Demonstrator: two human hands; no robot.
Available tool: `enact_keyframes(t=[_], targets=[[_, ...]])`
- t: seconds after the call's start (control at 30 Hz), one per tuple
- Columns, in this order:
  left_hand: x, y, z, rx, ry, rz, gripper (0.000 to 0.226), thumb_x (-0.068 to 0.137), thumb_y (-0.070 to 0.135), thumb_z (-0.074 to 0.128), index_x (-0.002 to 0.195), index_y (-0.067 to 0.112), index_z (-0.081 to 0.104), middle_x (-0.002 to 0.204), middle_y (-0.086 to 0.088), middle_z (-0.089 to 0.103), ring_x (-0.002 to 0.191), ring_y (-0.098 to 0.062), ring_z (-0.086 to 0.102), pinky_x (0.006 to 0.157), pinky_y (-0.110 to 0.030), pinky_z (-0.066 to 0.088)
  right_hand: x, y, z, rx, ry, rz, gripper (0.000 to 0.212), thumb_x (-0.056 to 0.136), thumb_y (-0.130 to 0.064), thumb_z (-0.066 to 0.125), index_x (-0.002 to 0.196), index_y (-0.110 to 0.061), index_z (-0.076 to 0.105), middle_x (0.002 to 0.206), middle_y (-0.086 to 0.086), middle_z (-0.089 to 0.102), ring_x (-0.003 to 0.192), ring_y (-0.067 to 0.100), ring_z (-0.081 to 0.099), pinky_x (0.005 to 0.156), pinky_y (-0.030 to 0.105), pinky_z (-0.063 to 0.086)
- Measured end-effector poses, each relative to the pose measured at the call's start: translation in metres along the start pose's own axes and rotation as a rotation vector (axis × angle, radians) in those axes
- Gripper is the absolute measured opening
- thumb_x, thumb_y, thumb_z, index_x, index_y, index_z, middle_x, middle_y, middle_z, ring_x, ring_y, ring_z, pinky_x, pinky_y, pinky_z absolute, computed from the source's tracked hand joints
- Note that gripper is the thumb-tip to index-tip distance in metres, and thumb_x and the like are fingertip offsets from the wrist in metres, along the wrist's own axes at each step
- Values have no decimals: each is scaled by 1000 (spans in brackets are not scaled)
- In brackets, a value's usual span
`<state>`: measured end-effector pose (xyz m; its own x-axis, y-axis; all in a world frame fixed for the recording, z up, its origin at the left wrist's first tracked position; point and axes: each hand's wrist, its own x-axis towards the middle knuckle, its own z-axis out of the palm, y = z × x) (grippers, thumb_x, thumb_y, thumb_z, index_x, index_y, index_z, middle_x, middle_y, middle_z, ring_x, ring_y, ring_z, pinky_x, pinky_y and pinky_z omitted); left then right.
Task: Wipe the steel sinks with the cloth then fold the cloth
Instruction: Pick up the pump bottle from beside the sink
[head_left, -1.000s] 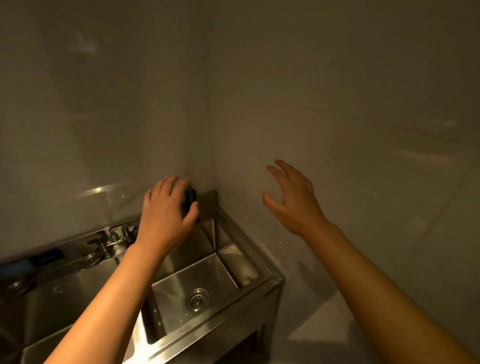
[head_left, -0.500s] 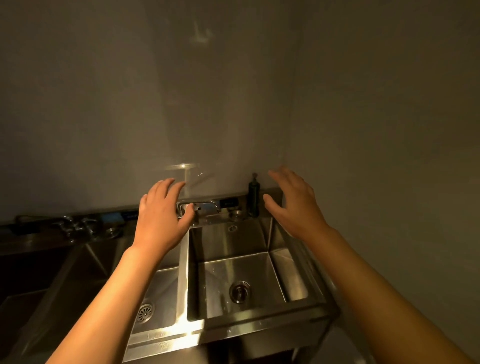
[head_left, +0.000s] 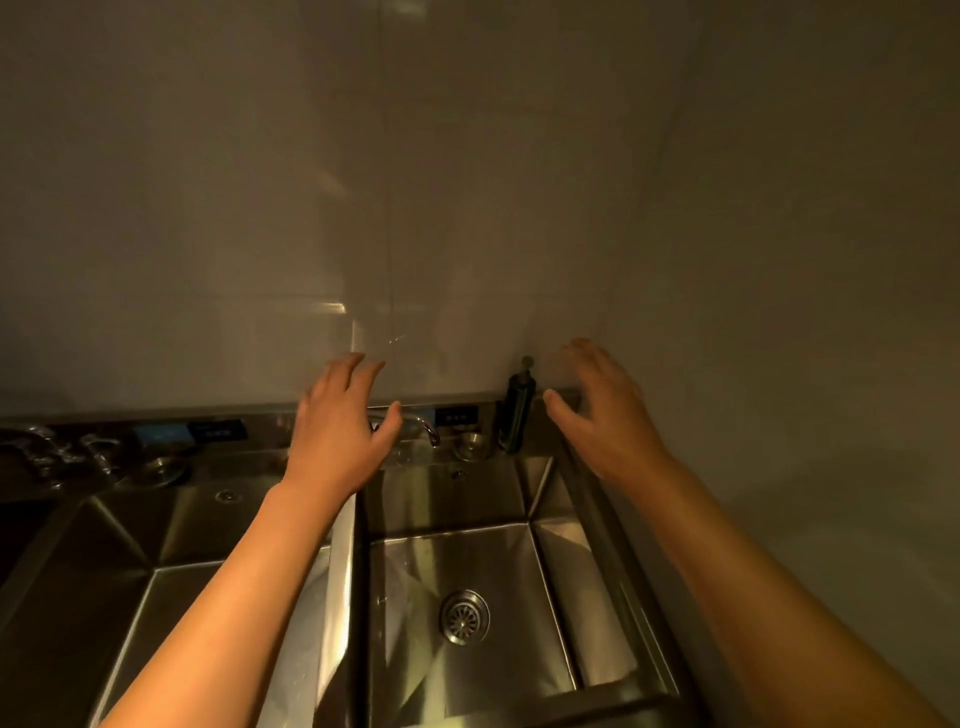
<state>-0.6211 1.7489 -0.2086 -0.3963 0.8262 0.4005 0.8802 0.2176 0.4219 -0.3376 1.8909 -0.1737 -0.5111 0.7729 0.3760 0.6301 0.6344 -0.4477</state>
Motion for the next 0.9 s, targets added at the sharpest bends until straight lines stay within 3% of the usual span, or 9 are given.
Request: enact_keyframes(t=[0.33, 0.53, 0.67, 0.9], targets=[[57, -17, 75, -48, -154, 45, 59, 98, 45, 59, 151, 22, 46, 158, -7, 42, 147, -29, 35, 119, -52, 33, 47, 31, 55, 17, -71, 90, 65, 98, -45, 58, 156, -28, 34, 164, -1, 29, 151, 16, 25, 123, 40, 24], [71, -11, 115, -71, -207, 43, 60, 98, 43, 61, 152, 20, 47, 159, -8, 41, 147, -29, 36, 120, -47, 33, 68, 67, 78, 128, -94, 155, 66, 96, -41, 64, 154, -28, 36, 161, -4, 33, 145, 7, 30, 120, 32, 28], [82, -5, 143, -93, -209, 41, 61, 97, 45, 61, 151, 20, 48, 158, -9, 43, 146, -30, 37, 119, -48, 34, 81, 93, 95, 171, -132, 171, 67, 94, -42, 67, 153, -31, 36, 156, -7, 38, 130, -5, 29, 111, 26, 31], [102, 13, 197, -106, -279, 17, 67, 91, 58, 43, 149, 24, 45, 155, -5, 43, 143, -26, 40, 116, -46, 40, 111, 142, 126, 237, -192, 239, 79, 86, -54, 65, 154, -37, 29, 160, -7, 34, 144, 16, 37, 115, 41, 38]])
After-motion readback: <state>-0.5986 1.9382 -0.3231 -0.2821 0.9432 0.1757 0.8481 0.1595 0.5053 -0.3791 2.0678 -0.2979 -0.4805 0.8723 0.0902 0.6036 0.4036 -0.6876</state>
